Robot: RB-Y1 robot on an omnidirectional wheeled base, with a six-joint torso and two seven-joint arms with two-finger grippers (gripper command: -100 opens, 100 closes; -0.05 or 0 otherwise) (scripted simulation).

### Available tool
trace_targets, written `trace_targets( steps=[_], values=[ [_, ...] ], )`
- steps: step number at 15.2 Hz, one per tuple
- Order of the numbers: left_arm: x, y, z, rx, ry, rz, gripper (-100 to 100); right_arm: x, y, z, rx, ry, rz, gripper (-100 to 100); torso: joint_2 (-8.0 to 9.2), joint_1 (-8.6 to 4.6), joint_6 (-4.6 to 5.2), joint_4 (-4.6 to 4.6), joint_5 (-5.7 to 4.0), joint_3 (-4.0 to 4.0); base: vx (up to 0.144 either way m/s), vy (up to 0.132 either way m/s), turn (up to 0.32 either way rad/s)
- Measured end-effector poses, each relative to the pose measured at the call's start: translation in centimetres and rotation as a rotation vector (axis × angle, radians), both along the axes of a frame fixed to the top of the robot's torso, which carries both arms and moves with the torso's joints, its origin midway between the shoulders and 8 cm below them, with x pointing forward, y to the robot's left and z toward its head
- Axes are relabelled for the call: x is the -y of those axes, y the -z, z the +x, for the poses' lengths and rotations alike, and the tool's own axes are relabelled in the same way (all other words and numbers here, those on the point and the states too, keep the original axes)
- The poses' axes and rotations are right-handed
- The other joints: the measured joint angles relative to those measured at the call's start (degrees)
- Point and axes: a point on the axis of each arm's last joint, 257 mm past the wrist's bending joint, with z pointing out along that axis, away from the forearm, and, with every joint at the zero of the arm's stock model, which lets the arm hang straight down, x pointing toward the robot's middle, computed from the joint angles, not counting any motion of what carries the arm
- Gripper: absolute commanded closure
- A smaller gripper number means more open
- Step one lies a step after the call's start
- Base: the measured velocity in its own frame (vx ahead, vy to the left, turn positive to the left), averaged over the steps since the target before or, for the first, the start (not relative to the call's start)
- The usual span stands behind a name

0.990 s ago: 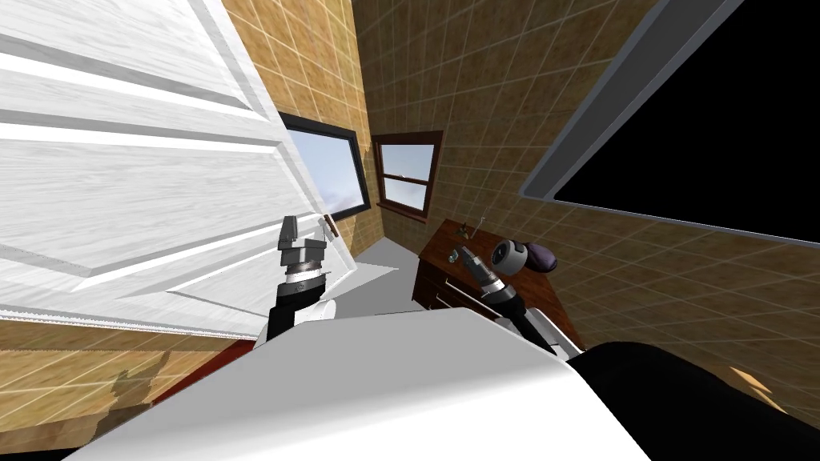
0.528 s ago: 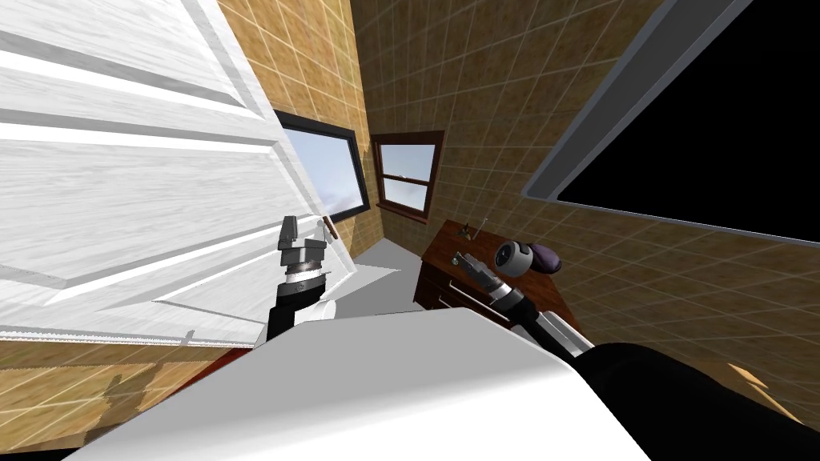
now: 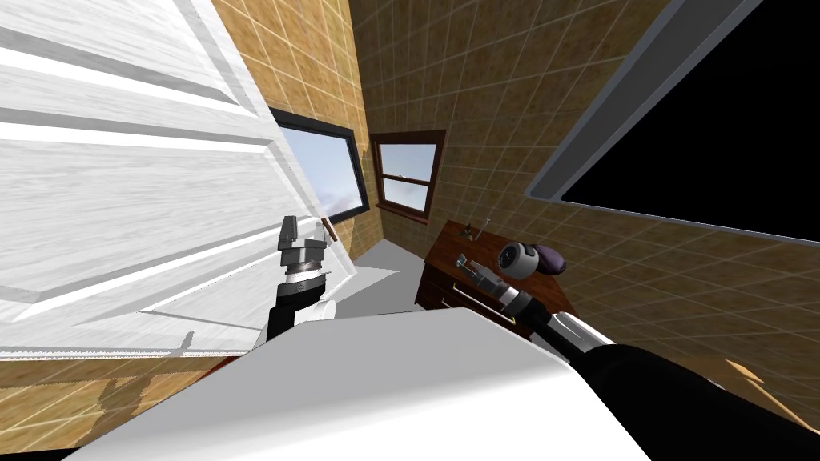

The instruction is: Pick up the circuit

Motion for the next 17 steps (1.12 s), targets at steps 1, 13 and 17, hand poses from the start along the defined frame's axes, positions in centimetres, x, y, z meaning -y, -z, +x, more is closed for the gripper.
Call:
trace_targets(
  steps=[1, 13, 17],
  values=[
    [0.0, 0.0, 0.0, 0.000, 0.000, 0.000, 0, 0.3, 0.2, -0.2, -0.010, -0.005, -0.019, -100, 0.01, -0.01, -0.01, 0.00, 0.00, 0.00, 0.051, 0.049, -0.045],
    [0.0, 0.0, 0.0, 0.000, 0.000, 0.000, 0, 6.7, 5.3, -2.5, -0.193, -0.071, -0.374, -100, -0.02, 0.01, -0.01, -0.01, 0.00, -0.01, 0.046, 0.055, -0.034],
    [0.0, 0.0, 0.0, 0.000, 0.000, 0.000, 0, 9.0, 6.4, -3.4, -0.243, -0.098, -0.483, -100, -0.02, -0.03, -0.01, 0.00, -0.01, -0.01, 0.038, 0.041, -0.030]
  ],
)
